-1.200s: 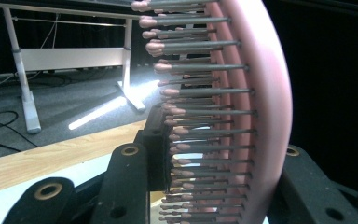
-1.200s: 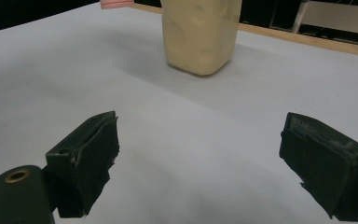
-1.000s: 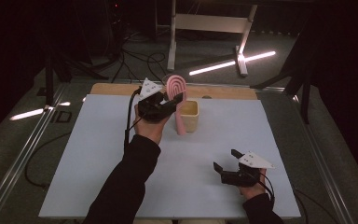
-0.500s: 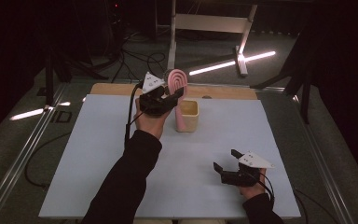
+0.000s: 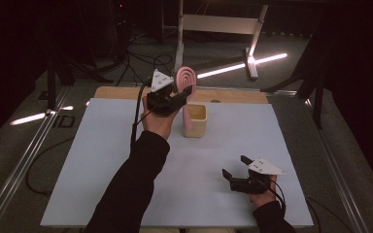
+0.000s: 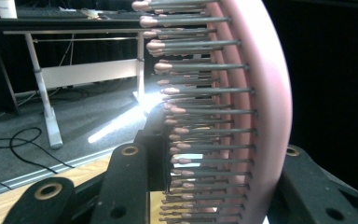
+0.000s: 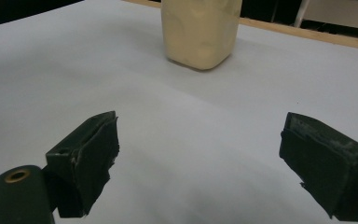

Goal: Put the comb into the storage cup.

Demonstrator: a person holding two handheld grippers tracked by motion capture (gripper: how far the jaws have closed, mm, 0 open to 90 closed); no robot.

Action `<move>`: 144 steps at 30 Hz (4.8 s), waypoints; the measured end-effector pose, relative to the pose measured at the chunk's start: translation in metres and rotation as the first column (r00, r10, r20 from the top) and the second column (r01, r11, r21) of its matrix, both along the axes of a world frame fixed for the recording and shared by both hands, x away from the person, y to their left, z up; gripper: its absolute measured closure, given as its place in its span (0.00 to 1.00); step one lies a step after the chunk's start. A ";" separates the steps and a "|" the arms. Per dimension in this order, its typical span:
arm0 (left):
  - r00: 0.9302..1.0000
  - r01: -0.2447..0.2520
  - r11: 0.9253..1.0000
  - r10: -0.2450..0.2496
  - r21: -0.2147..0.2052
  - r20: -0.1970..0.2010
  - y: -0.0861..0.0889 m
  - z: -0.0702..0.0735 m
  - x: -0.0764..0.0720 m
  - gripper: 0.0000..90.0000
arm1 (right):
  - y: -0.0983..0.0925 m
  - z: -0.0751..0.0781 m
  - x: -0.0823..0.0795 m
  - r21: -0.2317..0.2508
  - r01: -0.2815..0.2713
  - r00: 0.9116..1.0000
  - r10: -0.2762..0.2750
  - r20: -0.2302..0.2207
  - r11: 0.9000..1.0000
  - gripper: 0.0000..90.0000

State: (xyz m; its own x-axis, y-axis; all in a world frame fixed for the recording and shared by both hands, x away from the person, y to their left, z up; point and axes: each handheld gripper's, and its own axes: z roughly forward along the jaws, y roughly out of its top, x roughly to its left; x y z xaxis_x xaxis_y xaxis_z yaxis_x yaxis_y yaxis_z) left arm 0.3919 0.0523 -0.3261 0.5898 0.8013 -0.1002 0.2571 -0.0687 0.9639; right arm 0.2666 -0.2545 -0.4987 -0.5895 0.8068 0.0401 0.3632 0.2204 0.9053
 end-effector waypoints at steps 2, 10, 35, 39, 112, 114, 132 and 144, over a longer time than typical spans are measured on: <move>1.000 -0.002 1.000 0.002 0.003 0.003 -0.001 -0.001 0.002 0.71 | 0.000 0.000 0.000 -0.004 -0.002 1.000 0.002 0.000 1.000 0.13; 1.000 -0.012 1.000 0.011 0.011 0.017 -0.003 0.000 0.008 0.71 | 0.001 -0.001 0.000 -0.004 -0.005 1.000 0.005 -0.006 1.000 0.13; 0.999 -0.050 0.999 0.050 0.003 0.020 -0.006 -0.002 0.025 0.71 | 0.001 -0.003 0.001 -0.007 -0.017 1.000 0.017 -0.013 1.000 0.13; 0.999 -0.052 0.999 0.052 0.005 0.017 -0.008 -0.003 0.027 0.71 | 0.002 -0.003 0.001 -0.006 -0.017 1.000 0.016 -0.015 1.000 0.13; 0.997 -0.069 0.996 0.068 0.057 0.020 -0.039 -0.033 0.042 0.71 | 0.005 -0.006 0.002 -0.028 -0.037 0.999 0.037 -0.019 0.999 0.13; 0.998 -0.068 0.996 0.067 0.057 0.019 -0.040 -0.034 0.042 0.71 | 0.005 -0.006 0.002 -0.028 -0.036 0.999 0.036 -0.018 0.999 0.13; 0.997 -0.074 0.995 0.074 0.072 0.004 -0.037 -0.048 0.040 0.71 | 0.006 -0.007 0.002 -0.040 -0.039 0.999 0.039 -0.019 0.998 0.13; 0.997 -0.070 0.993 0.071 0.093 -0.005 -0.039 -0.057 0.040 0.71 | 0.006 -0.007 0.002 -0.041 -0.039 0.999 0.038 -0.020 0.998 0.13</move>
